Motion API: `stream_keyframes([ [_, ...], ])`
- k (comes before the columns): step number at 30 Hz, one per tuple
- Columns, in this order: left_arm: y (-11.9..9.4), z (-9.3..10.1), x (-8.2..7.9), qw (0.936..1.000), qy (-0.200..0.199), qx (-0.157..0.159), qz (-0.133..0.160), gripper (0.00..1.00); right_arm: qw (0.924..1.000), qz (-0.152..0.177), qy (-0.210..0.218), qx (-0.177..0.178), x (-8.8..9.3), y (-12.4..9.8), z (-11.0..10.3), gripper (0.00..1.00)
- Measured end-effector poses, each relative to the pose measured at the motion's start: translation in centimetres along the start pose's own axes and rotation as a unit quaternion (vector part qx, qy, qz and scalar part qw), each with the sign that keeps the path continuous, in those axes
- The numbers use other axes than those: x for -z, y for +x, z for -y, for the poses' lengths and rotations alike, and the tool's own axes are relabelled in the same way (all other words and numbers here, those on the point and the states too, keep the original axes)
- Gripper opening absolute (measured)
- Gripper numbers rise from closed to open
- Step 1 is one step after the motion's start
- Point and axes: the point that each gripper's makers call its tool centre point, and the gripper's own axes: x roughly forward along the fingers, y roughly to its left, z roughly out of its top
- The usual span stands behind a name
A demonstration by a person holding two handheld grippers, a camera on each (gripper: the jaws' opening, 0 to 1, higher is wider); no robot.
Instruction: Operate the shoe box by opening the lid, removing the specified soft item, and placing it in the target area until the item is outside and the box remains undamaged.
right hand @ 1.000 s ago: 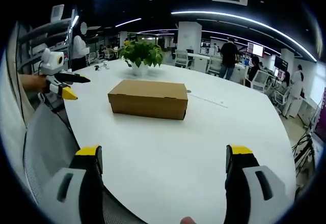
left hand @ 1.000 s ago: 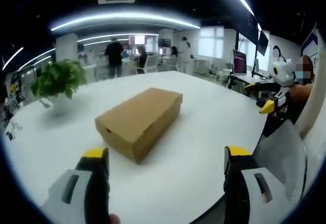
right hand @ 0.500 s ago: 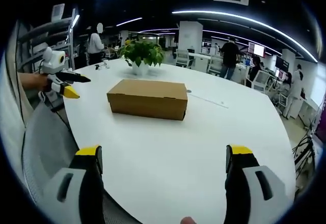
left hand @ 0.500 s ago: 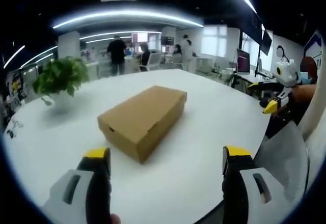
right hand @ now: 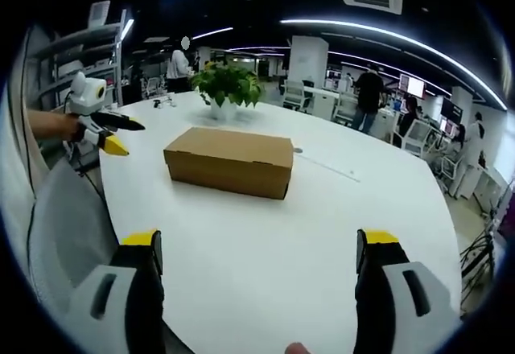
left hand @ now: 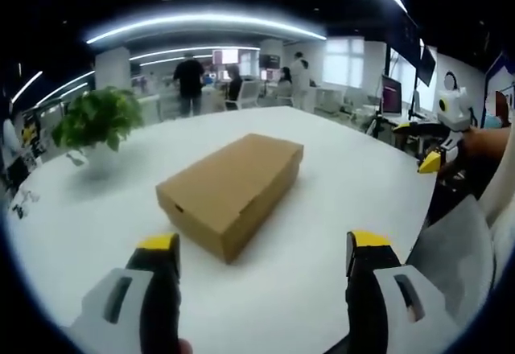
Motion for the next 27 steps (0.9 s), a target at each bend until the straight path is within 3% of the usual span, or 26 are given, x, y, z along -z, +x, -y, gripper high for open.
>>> stream_keyframes([
  [9, 1.5, -0.3, -0.3, 0.9999, -0.006, -0.009, -0.005, 0.79, 0.9996, 0.005, -0.024, -0.017, -0.7, 1.7, 1.3, 0.89],
  [27, 4.3, -2.3, 1.0, 0.9985, -0.014, -0.043, -0.03, 0.72, 0.9968, 0.007, -0.061, -0.052, -1.7, 5.8, 3.3, 0.79],
])
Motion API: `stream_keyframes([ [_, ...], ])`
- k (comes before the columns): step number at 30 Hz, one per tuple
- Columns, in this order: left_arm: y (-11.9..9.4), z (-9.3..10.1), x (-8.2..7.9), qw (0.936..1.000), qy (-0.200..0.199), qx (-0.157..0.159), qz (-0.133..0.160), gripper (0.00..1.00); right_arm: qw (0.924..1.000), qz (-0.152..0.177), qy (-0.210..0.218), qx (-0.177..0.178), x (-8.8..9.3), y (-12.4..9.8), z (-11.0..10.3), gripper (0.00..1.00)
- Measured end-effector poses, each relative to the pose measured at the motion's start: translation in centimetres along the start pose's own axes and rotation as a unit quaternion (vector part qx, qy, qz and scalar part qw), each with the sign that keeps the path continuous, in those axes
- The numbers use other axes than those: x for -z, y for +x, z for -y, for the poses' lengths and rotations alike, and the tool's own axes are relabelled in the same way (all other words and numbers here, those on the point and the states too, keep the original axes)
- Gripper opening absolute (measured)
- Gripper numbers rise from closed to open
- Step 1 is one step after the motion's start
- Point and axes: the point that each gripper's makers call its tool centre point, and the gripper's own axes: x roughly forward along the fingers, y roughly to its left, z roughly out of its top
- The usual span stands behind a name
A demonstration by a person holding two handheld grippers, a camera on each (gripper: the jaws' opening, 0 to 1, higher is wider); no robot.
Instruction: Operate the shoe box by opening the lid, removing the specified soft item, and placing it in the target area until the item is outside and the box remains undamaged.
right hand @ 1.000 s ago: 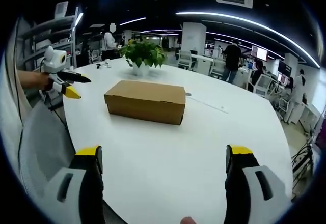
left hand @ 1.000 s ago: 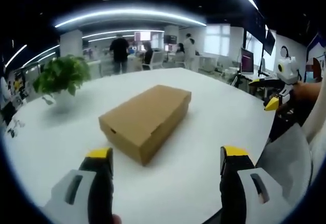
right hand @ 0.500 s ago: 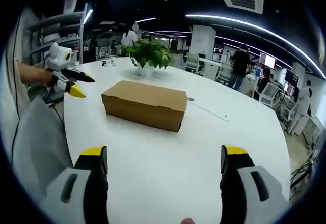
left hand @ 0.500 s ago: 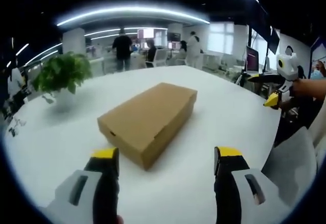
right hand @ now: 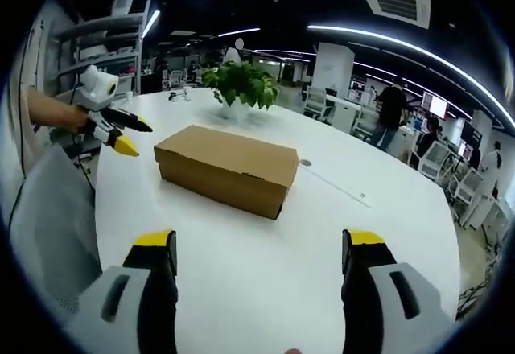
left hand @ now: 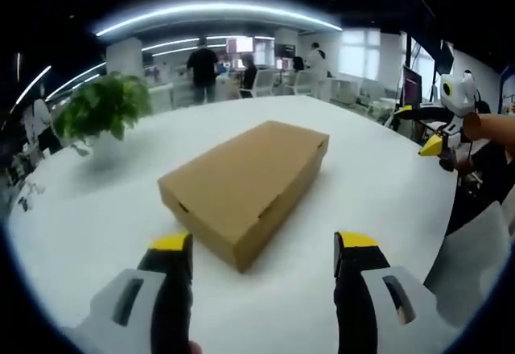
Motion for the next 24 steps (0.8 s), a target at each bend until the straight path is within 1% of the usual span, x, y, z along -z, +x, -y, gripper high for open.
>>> stream_keyframes([
  [5, 0.8, -0.2, 0.4, 1.0, -0.004, -0.005, -0.007, 0.72, 0.9997, -0.009, -0.015, -0.017, 0.3, 1.3, 0.2, 0.78],
  [13, 2.0, -0.3, 0.8, 0.9998, 0.001, -0.009, -0.019, 0.71, 0.9993, -0.012, -0.027, -0.022, 0.3, 2.7, 1.1, 0.74],
  [17, 2.4, -0.8, 0.9, 0.9996, 0.0, -0.018, -0.022, 0.7, 0.9991, -0.017, -0.027, -0.029, 0.5, 3.8, 1.5, 0.73],
  [24, 3.0, -1.7, 1.2, 0.9993, -0.008, -0.028, -0.025, 0.69, 0.9983, -0.021, -0.033, -0.043, 0.2, 6.2, 1.5, 0.69],
])
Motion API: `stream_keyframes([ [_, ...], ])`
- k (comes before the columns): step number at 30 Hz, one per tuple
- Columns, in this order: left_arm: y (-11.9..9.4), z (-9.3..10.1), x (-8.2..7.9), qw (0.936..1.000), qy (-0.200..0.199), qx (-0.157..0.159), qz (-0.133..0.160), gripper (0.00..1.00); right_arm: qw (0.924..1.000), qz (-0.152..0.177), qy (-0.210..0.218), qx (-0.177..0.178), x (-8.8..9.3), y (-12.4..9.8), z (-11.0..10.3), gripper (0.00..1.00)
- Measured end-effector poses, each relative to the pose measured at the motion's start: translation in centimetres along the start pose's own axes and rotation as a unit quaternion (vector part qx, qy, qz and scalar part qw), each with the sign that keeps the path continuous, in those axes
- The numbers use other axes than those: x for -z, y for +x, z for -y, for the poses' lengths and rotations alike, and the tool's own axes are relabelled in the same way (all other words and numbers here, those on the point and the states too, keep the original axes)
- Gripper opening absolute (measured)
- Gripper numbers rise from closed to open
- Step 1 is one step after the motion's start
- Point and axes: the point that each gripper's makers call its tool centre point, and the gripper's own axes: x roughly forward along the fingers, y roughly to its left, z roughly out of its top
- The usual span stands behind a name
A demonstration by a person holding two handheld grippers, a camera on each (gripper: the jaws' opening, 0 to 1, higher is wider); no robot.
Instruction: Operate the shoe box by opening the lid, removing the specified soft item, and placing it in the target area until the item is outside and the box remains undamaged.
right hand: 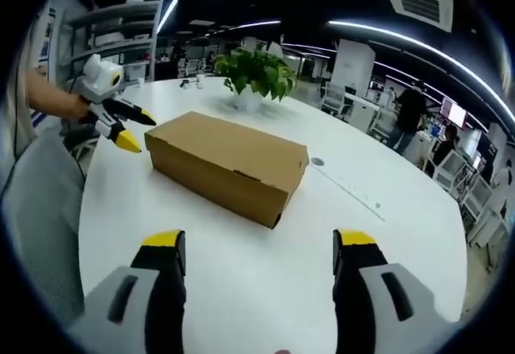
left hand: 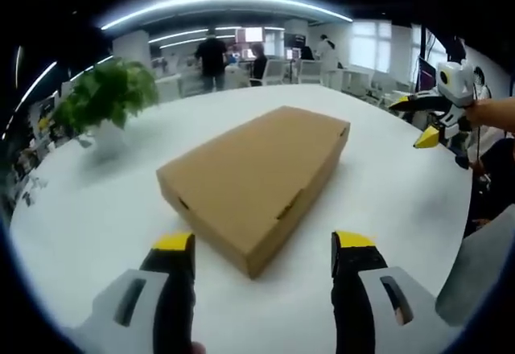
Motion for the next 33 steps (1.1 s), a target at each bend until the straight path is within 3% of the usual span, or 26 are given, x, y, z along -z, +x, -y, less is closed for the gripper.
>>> stream_keyframes([
  [13, 1.3, -1.6, -0.2, 0.9995, -0.023, -0.02, 0.003, 0.61, 1.0, 0.002, -0.008, -0.003, -1.3, 4.2, 2.1, 0.52],
  [24, 2.4, -1.6, -0.1, 0.9991, -0.032, -0.027, 0.0, 0.53, 0.9995, -0.021, -0.014, -0.017, -0.9, 7.3, 3.1, 0.43],
  [33, 2.9, -1.9, 0.2, 0.9985, -0.041, -0.036, -0.004, 0.52, 0.9985, -0.036, -0.024, -0.032, -0.6, 9.5, 2.9, 0.31],
])
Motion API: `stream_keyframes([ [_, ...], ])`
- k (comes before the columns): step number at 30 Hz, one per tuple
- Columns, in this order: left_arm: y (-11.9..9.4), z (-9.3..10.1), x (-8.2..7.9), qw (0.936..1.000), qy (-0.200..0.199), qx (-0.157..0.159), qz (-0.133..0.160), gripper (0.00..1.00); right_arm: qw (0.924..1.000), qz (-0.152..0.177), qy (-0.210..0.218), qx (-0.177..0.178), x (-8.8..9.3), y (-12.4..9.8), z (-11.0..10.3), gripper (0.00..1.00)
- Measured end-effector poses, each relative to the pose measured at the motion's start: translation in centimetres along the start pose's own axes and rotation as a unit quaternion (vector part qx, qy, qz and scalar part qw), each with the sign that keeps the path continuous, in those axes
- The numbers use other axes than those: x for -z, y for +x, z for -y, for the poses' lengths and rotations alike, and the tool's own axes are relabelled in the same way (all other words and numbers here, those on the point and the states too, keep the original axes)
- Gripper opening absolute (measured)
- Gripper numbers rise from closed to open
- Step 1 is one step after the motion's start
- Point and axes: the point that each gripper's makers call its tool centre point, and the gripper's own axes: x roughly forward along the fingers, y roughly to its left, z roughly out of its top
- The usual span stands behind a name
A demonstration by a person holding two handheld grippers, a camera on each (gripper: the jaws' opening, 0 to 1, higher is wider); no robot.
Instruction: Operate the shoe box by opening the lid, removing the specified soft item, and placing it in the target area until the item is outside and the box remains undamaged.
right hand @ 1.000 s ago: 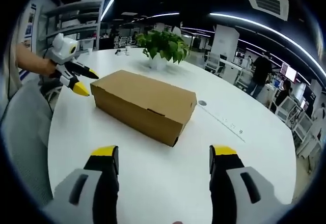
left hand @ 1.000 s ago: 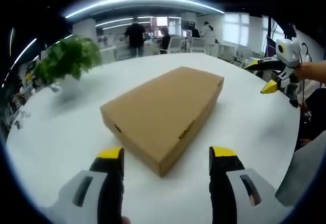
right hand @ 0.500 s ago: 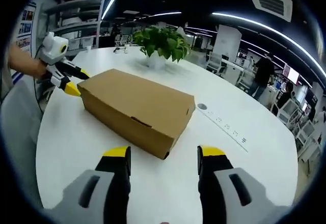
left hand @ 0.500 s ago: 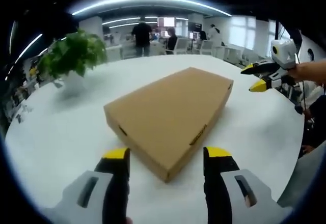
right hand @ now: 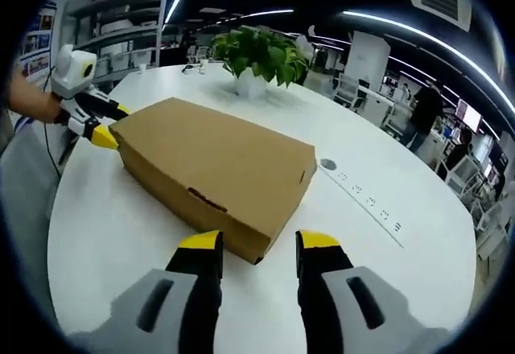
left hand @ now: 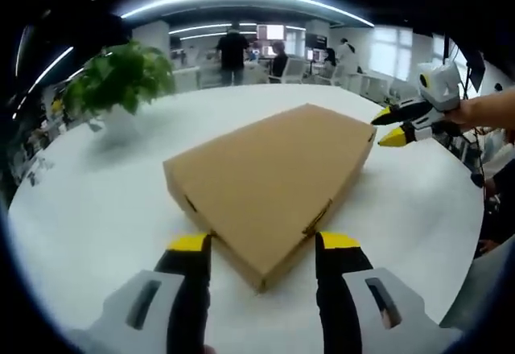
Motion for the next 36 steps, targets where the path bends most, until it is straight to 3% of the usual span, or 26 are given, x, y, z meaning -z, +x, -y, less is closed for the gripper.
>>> stream_keyframes([
  [8, 0.1, 0.0, 0.1, 1.0, 0.002, 0.0, -0.001, 0.52, 0.9999, -0.008, -0.007, -0.013, 0.3, 0.7, -0.4, 0.26],
  [22, 0.1, -0.1, 0.1, 0.9999, 0.008, 0.006, -0.006, 0.49, 0.9995, -0.011, 0.03, -0.009, 0.4, 0.3, -0.8, 0.24],
  [36, -0.8, -1.0, 0.7, 0.999, 0.019, 0.036, -0.018, 0.47, 0.9979, -0.019, 0.061, 0.002, 0.8, -1.1, -3.3, 0.22],
])
